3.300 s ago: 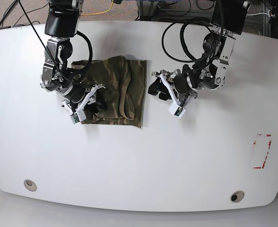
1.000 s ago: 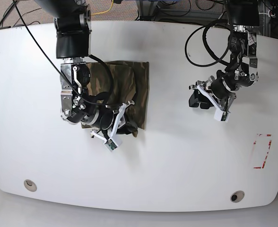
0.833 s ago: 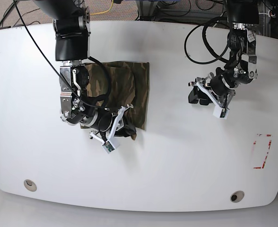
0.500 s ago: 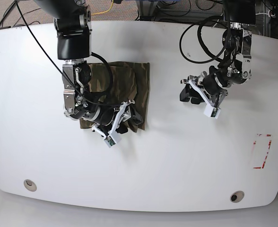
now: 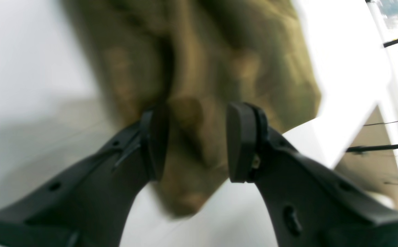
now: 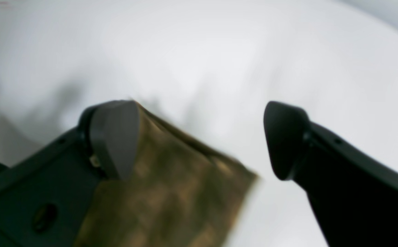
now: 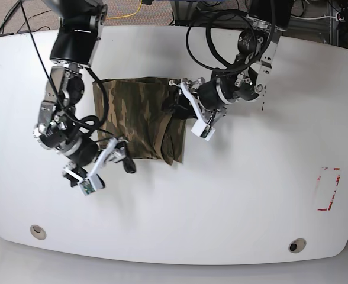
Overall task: Layout the t-shirt on the table in an organized manner, then fold the t-shirt properly
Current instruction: 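Grasp the bundle's sides with both grippers and rotate it, then pinch the bundle's sides with both grippers and straighten it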
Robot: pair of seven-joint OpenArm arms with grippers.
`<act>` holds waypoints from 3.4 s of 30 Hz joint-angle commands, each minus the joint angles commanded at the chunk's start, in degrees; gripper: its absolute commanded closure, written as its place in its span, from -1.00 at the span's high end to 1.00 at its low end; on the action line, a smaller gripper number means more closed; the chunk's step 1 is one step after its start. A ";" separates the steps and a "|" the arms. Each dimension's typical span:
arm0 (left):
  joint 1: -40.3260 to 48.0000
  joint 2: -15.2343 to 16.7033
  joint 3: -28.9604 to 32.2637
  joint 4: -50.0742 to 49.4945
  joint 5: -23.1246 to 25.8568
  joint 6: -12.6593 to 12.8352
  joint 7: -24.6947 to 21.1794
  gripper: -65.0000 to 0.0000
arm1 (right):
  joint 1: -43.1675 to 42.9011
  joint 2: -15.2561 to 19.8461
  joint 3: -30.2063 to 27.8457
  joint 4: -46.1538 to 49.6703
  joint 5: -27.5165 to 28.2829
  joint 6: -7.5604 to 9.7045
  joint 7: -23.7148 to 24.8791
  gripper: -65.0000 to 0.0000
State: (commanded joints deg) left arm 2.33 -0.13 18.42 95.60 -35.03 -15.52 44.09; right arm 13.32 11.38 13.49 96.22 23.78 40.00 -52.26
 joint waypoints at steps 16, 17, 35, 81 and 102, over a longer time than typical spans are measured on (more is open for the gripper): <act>-1.23 3.43 4.48 -6.77 6.51 0.00 -0.35 -0.23 | -0.26 6.68 -0.44 -26.81 -0.44 0.00 16.53 -0.66; -1.32 2.73 4.48 -6.95 6.51 0.00 -0.35 -0.23 | -0.35 6.77 -0.44 -27.96 -0.44 0.00 17.49 -0.66; -9.32 -5.54 6.86 -11.60 6.77 0.00 -0.18 -0.22 | -14.07 7.91 0.09 -23.74 0.09 0.00 24.26 -0.66; 2.11 -3.96 4.22 -5.71 6.77 -5.01 -7.03 -0.22 | -14.51 1.67 4.13 -10.02 -0.44 0.00 12.92 -0.64; -5.36 -8.53 -0.62 -13.19 6.51 -5.27 -7.30 -0.22 | -23.82 2.11 2.11 -9.14 -0.35 0.00 19.43 -0.66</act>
State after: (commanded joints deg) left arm -3.03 -8.66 17.80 82.42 -28.53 -20.79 36.79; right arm -10.51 13.49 15.60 87.08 23.43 40.00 -32.84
